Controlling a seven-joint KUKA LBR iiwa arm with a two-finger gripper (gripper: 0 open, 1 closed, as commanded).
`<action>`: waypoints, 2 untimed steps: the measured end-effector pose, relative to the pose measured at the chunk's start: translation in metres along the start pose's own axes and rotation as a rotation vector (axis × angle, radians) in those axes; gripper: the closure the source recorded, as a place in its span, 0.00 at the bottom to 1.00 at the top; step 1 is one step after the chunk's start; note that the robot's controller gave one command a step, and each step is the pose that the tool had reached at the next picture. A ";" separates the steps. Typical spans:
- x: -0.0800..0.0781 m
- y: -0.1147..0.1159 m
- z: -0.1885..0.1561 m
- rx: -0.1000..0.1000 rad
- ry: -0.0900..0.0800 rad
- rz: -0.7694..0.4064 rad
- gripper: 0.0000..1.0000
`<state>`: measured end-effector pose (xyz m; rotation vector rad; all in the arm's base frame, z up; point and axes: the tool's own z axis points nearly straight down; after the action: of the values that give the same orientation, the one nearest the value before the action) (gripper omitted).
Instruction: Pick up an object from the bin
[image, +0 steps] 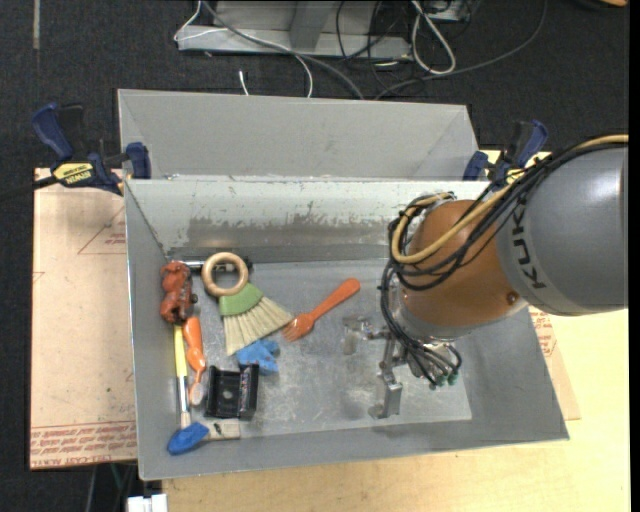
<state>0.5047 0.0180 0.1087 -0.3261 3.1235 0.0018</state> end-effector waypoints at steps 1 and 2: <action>-0.013 0.053 0.004 -0.002 0.001 -0.057 0.00; -0.037 0.069 0.041 0.002 -0.002 -0.019 0.00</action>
Offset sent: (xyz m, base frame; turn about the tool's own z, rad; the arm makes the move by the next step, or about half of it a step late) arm 0.0216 0.0739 -0.0387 -0.0183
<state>0.5270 0.0933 0.0681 -0.3563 3.1183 -0.0011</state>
